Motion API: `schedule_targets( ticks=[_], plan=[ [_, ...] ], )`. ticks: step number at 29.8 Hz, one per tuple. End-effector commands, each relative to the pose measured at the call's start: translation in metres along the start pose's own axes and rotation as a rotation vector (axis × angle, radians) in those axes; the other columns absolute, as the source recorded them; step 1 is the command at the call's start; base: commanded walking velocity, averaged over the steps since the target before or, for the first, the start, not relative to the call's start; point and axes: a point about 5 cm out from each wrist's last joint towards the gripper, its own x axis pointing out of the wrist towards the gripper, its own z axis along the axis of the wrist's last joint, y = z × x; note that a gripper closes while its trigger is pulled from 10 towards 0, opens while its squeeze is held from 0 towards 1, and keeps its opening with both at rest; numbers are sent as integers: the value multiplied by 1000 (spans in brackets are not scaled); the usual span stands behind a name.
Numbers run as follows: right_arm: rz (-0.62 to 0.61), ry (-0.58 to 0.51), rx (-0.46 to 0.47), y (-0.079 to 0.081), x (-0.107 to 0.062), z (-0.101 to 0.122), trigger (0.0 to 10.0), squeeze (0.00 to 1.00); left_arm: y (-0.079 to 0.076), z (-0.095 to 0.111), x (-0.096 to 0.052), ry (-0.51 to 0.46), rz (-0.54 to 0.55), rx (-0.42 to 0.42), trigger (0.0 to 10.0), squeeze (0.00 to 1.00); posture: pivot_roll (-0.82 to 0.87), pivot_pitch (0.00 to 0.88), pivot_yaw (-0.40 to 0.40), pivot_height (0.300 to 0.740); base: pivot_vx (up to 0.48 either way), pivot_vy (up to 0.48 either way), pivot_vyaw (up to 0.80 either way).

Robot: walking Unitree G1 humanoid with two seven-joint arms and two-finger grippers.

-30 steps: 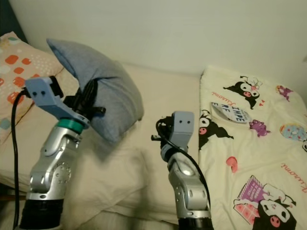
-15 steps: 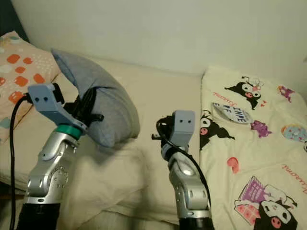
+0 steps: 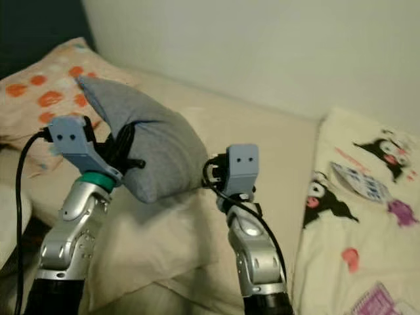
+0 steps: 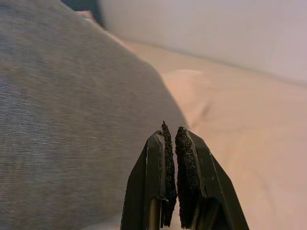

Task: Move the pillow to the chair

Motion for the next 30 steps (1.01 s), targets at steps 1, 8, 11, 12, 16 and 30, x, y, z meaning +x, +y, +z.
schedule_targets(
  ticks=[1,8,11,12,16,30],
  plan=[
    [-4,-19,-13,-2,-1,3,10000,0,-3,14,0,-83,-15,-9,10000,0,-12,49,-2,740,0,0,800],
    [-12,-42,-18,-3,1,8,10000,0,-3,17,1,-99,-9,-13,10000,0,-13,47,-3,740,0,0,800],
    [-11,-48,-20,-3,2,9,10000,0,-2,18,2,-104,-2,-14,10000,0,-13,47,-5,740,0,0,800],
    [-11,-48,-20,-3,2,9,10000,0,-2,18,2,-104,-2,-14,10000,0,-13,47,-5,740,0,0,800],
    [-8,-52,-26,-3,2,10,10000,0,0,18,1,-101,6,-13,10000,0,-11,47,-5,740,0,0,800],
    [-8,-55,-26,-1,2,9,10000,0,-1,8,-1,-48,4,18,10000,0,-8,45,0,740,0,0,800]
  ],
)
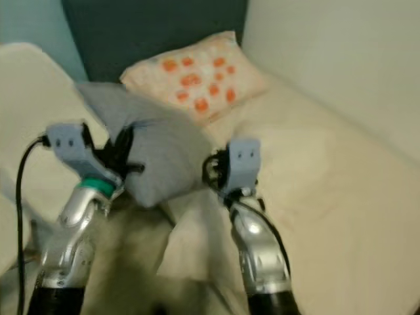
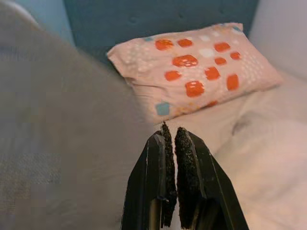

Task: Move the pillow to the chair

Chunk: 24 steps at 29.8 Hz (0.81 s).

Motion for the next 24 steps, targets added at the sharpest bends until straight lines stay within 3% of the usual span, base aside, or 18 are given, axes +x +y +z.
schedule_targets(
  ticks=[1,12,24],
  plan=[
    [13,5,3,5,-1,-3,10000,0,0,11,1,-57,-4,11,10000,0,-5,43,0,740,0,0,800],
    [12,5,8,5,-1,-4,10000,0,1,9,1,-45,-8,20,10000,0,-1,42,4,740,0,0,800],
    [9,20,27,6,-1,-9,10000,0,-1,0,0,33,-21,50,10000,0,7,39,3,740,0,0,800]
  ],
)
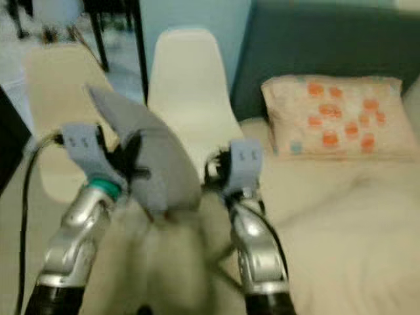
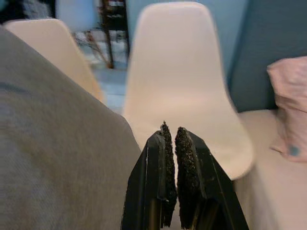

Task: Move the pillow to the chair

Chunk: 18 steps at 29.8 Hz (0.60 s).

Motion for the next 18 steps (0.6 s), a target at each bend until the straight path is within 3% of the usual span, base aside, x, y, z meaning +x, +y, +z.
schedule_targets(
  ticks=[1,10,12,18],
  plan=[
    [-13,21,2,-4,-2,-6,10000,0,-6,9,1,-46,-19,6,10000,0,7,39,3,740,0,0,800],
    [-15,36,12,-4,-3,-10,10000,0,-5,7,1,-35,-24,23,10000,0,9,38,1,740,0,0,788],
    [-25,43,68,-4,-4,-13,10000,0,-4,8,1,-39,-16,45,10000,0,9,39,1,740,0,0,0],
    [-29,45,86,-5,-4,-13,10000,0,5,3,3,-8,48,79,10000,0,9,38,1,740,0,0,0]
  ],
)
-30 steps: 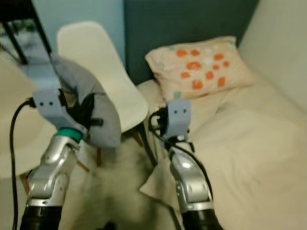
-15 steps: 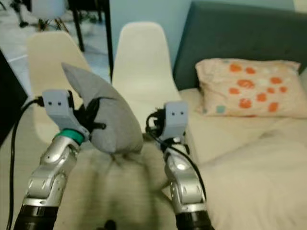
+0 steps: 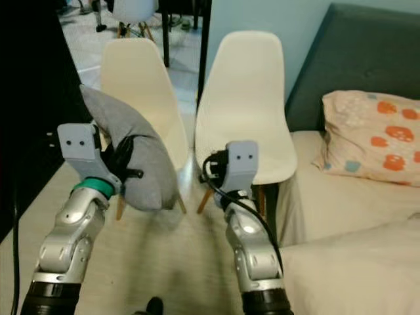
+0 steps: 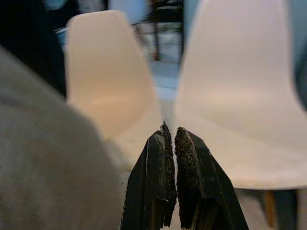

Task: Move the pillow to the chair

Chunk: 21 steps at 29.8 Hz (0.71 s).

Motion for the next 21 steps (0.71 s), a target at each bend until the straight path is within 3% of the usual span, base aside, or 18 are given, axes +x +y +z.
schedule_targets(
  ticks=[1,8,12,21],
  plan=[
    [-5,20,15,0,-2,-5,10000,0,-1,10,2,-51,0,12,10000,0,9,38,1,740,0,0,0],
    [-6,20,13,-2,-2,-5,10000,0,0,9,2,-41,7,11,10000,0,9,36,1,740,339,0,0],
    [19,21,-35,1,-1,-5,10000,0,0,9,2,-41,7,9,10000,0,12,34,-1,740,366,0,0],
    [36,23,-18,6,-2,-7,10000,0,2,9,1,-40,10,14,10000,0,21,24,-2,740,378,0,626]
  ],
)
